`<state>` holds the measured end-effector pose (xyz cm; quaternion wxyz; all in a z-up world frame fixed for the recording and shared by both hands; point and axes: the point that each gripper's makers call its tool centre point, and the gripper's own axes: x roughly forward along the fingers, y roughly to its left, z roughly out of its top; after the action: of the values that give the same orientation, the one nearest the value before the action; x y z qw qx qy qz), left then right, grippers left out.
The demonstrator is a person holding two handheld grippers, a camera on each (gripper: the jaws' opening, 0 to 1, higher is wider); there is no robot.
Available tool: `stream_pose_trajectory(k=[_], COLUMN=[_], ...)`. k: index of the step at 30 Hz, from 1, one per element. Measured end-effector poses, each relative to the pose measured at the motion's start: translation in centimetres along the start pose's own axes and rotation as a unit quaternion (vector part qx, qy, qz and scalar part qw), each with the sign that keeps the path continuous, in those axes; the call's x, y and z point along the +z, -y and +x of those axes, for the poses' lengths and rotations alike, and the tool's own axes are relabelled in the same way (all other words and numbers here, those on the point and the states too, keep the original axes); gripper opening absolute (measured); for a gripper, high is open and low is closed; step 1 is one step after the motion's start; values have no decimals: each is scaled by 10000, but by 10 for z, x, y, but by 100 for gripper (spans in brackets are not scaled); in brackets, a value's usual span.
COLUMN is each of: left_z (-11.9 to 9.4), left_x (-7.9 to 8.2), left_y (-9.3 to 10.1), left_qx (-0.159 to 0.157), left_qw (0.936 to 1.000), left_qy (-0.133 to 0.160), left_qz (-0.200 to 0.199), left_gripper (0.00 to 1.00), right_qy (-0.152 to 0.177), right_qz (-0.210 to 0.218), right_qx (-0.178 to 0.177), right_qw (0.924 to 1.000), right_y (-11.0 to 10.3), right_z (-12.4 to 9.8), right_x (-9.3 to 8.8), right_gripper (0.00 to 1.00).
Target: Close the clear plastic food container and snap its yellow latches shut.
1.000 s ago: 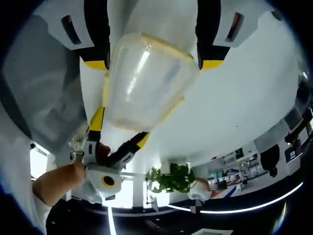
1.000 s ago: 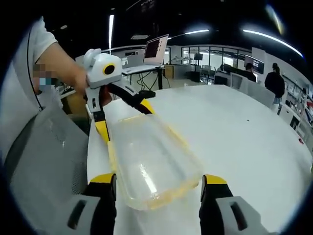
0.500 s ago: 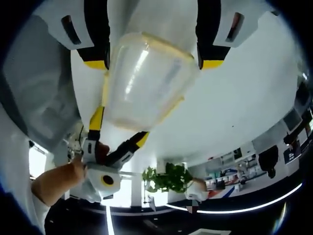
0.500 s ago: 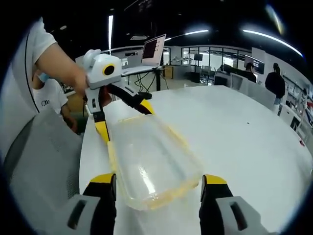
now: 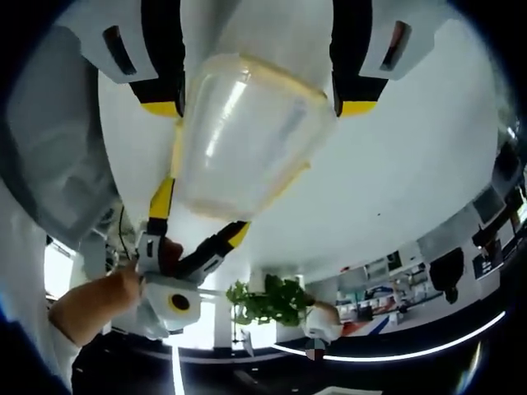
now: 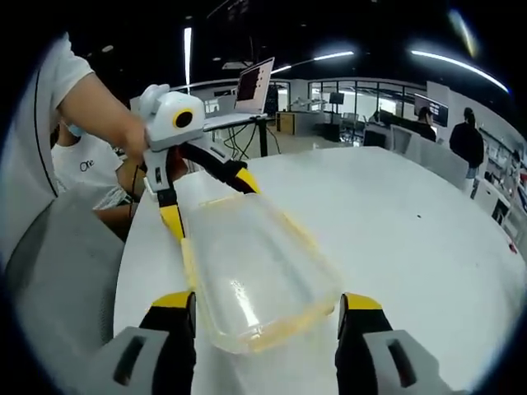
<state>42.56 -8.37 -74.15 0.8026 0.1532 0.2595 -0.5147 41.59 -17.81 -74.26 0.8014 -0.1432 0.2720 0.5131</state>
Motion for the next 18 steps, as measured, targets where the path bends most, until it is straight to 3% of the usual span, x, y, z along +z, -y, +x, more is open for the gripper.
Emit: stream_pose_trajectory(k=[9, 18], left_z=[7, 6], left_x=[6, 5], left_y=[-22, -23], left_qx=[-16, 13], left_qw=[10000, 10000], left_qy=[0, -19], left_qz=[17, 0], left_gripper=[71, 72], right_qy=[7, -11], right_qz=[4, -13], right_qx=[-21, -2], right_qw=[10000, 10000], right_y=[19, 21], right_z=[8, 9], right_x=[8, 8], right_gripper=[68, 69])
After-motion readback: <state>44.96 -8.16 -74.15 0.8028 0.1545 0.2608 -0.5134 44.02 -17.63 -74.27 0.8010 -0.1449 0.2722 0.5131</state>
